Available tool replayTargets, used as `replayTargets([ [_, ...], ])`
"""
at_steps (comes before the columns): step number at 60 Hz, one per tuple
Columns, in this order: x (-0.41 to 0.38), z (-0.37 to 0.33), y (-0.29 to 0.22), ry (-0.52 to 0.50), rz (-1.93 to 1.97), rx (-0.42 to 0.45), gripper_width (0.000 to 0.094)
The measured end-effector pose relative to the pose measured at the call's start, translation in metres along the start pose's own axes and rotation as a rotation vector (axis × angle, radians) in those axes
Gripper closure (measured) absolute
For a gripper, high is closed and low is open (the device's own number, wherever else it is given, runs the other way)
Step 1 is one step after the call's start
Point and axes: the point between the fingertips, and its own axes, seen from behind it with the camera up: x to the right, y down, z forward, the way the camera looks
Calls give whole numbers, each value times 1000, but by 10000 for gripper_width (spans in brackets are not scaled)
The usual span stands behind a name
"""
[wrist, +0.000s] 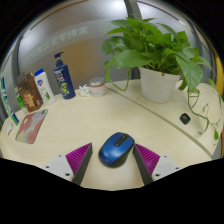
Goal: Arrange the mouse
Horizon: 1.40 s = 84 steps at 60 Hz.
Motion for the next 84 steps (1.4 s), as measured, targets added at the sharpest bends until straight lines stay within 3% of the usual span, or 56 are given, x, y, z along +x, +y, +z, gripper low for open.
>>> replayTargets([
  [7,-15,14,-13,-29,-6,3,158],
  [16,-19,27,-14,34,-99,20,347],
  [19,-25,28,-17,33,-125,41,455],
  [35,-24,12,-31,154,-170,45,563],
  [39,-31,-12,-58,195,-164,88,563],
  [46,-71,-73,-136,228,-139,241,563],
  [53,-149,-117,-219,161,-153,386,564],
  [58,-222,-121,-252,70,-161,436,564],
  [64,-317,-81,-235,-57,-172,411,564],
  [69,-372,-22,-195,-138,-188,283,566],
  [77,-419,57,-105,-175,-194,88,567],
  [84,-432,86,-63,-177,-209,9,562],
])
